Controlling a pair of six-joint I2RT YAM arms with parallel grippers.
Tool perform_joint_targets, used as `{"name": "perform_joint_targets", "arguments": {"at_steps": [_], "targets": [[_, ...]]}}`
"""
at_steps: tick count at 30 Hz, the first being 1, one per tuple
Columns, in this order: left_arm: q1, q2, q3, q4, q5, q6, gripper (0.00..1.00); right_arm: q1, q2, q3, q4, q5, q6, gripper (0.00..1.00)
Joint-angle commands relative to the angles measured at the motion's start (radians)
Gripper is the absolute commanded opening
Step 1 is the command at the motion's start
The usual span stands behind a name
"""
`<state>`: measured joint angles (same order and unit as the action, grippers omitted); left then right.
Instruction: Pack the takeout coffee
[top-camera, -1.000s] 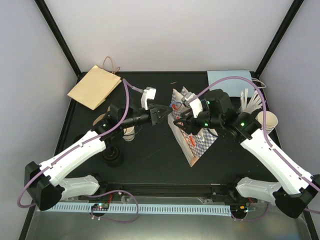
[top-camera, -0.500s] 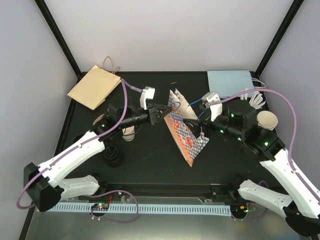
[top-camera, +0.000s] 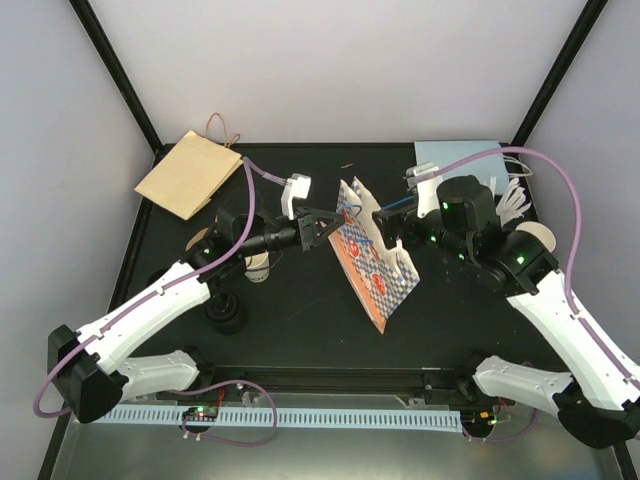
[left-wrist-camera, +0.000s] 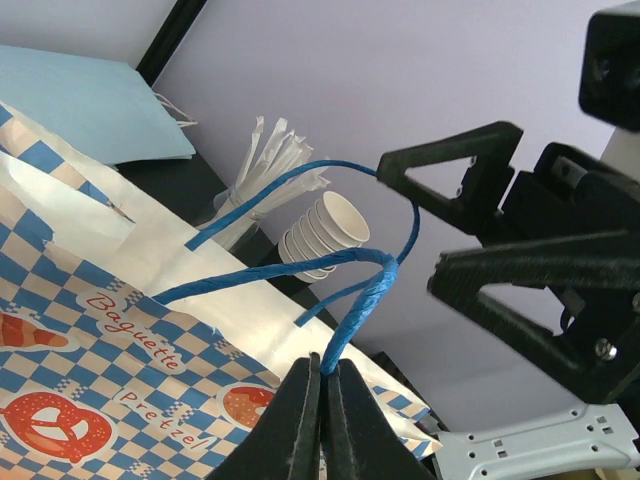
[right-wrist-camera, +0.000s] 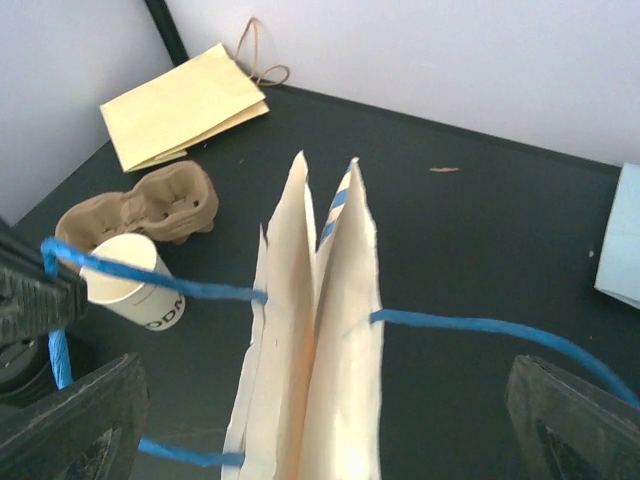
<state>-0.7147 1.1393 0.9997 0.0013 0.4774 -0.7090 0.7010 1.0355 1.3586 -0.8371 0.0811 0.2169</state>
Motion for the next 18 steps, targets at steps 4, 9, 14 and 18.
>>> {"name": "perform_joint_targets", "arguments": {"at_steps": [4, 9, 14, 18], "targets": [[0.003, 0.002, 0.039, 0.020, 0.027, -0.007, 0.02, 0.005, -0.075, -0.036, 0.070, -0.008, -0.056, 1.00], [0.004, 0.003, 0.040, 0.027, 0.045, -0.017, 0.01, 0.006, -0.055, 0.000, -0.003, -0.083, -0.107, 1.00], [0.004, 0.007, 0.046, 0.033, 0.052, -0.028, 0.02, 0.017, 0.041, 0.097, -0.127, -0.113, -0.121, 1.00], [0.004, 0.009, 0.049, 0.039, 0.054, -0.037, 0.02, 0.082, 0.076, 0.118, -0.162, -0.050, -0.127, 1.00]]}}
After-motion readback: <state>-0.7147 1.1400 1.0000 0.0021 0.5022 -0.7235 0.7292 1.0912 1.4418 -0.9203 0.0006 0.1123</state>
